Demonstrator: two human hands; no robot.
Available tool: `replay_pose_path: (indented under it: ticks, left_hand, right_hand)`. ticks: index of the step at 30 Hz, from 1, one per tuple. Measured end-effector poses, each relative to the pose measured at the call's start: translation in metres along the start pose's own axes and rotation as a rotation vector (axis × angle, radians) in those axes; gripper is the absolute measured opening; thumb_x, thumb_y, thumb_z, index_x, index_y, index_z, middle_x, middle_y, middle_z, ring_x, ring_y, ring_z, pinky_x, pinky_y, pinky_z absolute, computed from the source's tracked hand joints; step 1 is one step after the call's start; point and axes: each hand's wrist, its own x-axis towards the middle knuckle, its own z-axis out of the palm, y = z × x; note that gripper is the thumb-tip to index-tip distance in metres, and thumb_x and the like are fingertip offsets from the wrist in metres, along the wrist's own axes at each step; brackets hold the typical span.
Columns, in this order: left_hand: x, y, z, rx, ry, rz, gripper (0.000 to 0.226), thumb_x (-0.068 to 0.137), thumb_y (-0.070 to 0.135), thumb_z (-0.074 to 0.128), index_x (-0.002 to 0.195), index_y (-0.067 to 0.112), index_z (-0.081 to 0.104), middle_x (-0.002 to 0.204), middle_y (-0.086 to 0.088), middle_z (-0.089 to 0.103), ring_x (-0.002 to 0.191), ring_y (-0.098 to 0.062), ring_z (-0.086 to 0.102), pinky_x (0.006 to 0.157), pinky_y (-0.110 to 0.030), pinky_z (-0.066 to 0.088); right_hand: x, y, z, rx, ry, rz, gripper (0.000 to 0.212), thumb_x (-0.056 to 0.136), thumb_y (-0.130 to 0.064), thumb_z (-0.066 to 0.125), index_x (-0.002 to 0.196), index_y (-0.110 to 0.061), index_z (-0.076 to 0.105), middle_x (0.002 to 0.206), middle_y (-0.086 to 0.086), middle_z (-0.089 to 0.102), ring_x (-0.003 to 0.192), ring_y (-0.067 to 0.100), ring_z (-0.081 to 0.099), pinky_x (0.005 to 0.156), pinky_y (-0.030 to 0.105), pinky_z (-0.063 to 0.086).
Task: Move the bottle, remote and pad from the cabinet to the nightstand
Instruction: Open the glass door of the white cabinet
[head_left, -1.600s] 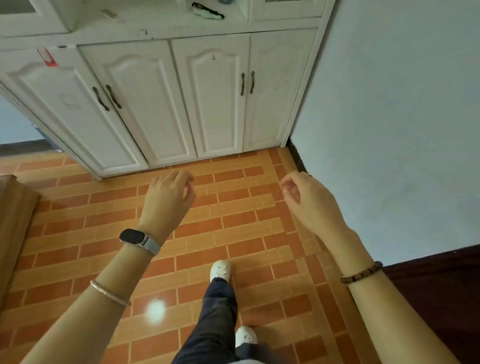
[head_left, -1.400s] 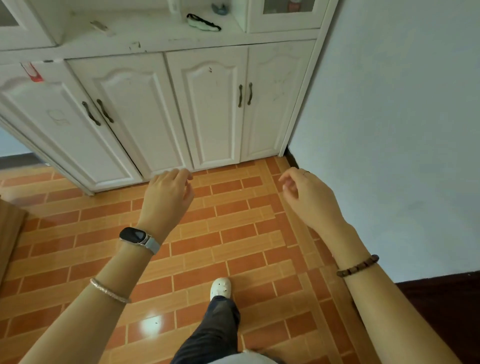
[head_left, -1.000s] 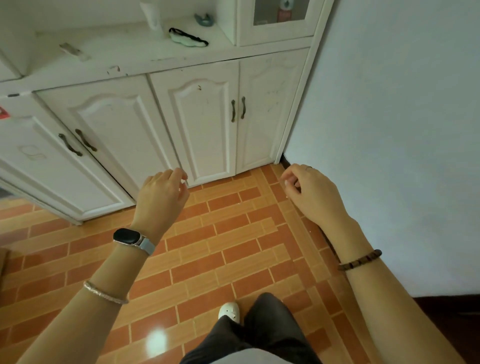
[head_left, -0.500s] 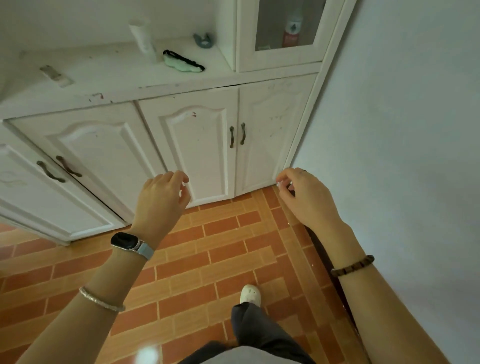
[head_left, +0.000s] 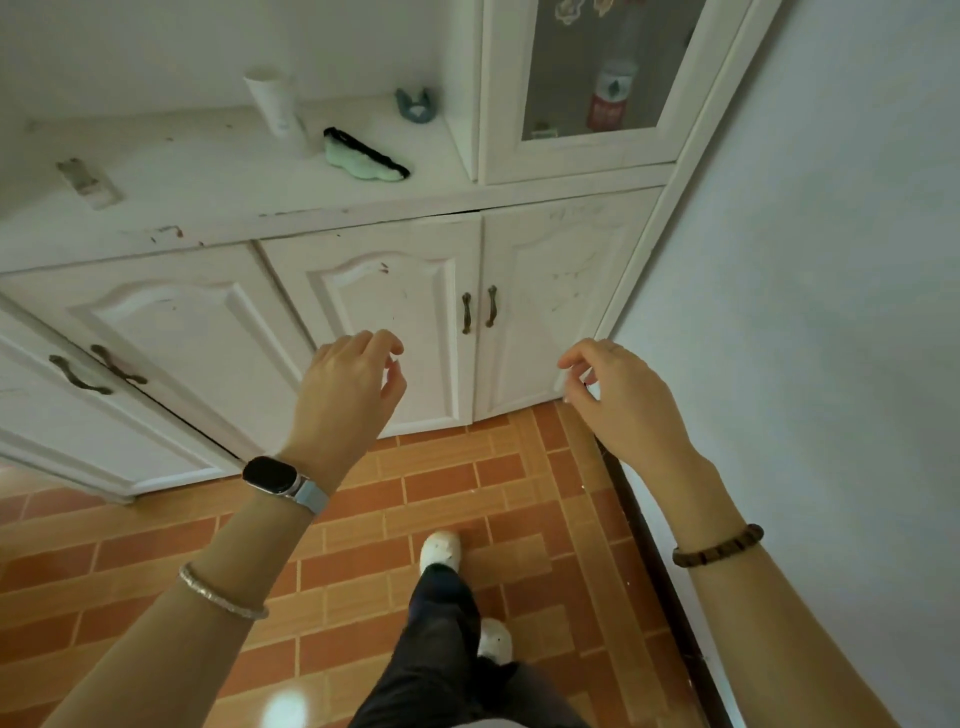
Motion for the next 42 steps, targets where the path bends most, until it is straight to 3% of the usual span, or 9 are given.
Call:
replay_pose_path:
  ticks: [9,22,26,30,42]
  left_hand:
    - [0.11,-0.017,0.031,-0.047,0.046,0.111,0.014,0.09,0.013,0.052,0.101,0.01,0.06,0.086,-0.005,0.065,0.078,-0.023,0.06,0.078,-0.039,0.049]
    - [0.252,-0.031,0.042,-0.079,0.125,0.312,0.013,0.09,0.01,0.052,0.1,0.006,0.06,0.081,-0.009,0.061,0.072,-0.025,0.055,0.072,-0.042,0.048]
    - [0.286,-0.02,0.036,-0.093,0.167,0.353,0.014,0.091,0.011,0.051,0.101,0.006,0.06,0.083,-0.008,0.062,0.074,-0.025,0.054,0.075,-0.042,0.047]
    - [0.319,-0.006,0.022,-0.106,0.234,0.398,0.016,0.092,0.012,0.05,0.103,0.006,0.06,0.088,-0.01,0.063,0.079,-0.027,0.058,0.078,-0.044,0.048]
    - [0.41,0.031,-0.057,-0.039,0.487,0.486,0.013,0.088,0.008,0.053,0.099,0.007,0.061,0.082,-0.007,0.059,0.071,-0.026,0.053,0.071,-0.041,0.044]
  right_hand:
    - [0.083,0.016,0.001,0.006,0.06,0.047,0.016,0.095,-0.024,0.051,0.108,-0.024,0.059,0.101,-0.008,0.062,0.088,0.01,0.058,0.073,0.03,0.053]
    - [0.198,0.017,-0.031,0.049,0.257,0.088,0.015,0.095,-0.024,0.053,0.109,-0.025,0.059,0.105,-0.008,0.064,0.091,0.007,0.06,0.077,0.028,0.055]
    - [0.221,0.023,-0.057,0.043,0.331,0.077,0.015,0.095,-0.023,0.055,0.109,-0.023,0.06,0.105,-0.005,0.065,0.09,0.007,0.059,0.079,0.025,0.054]
    - [0.248,0.024,-0.093,0.066,0.406,0.025,0.015,0.094,-0.022,0.056,0.107,-0.02,0.062,0.1,-0.004,0.066,0.088,0.01,0.062,0.082,0.03,0.056]
    - [0.336,-0.012,-0.219,0.108,0.548,-0.209,0.014,0.092,-0.022,0.054,0.102,-0.026,0.062,0.092,-0.01,0.064,0.085,0.007,0.061,0.081,0.037,0.053]
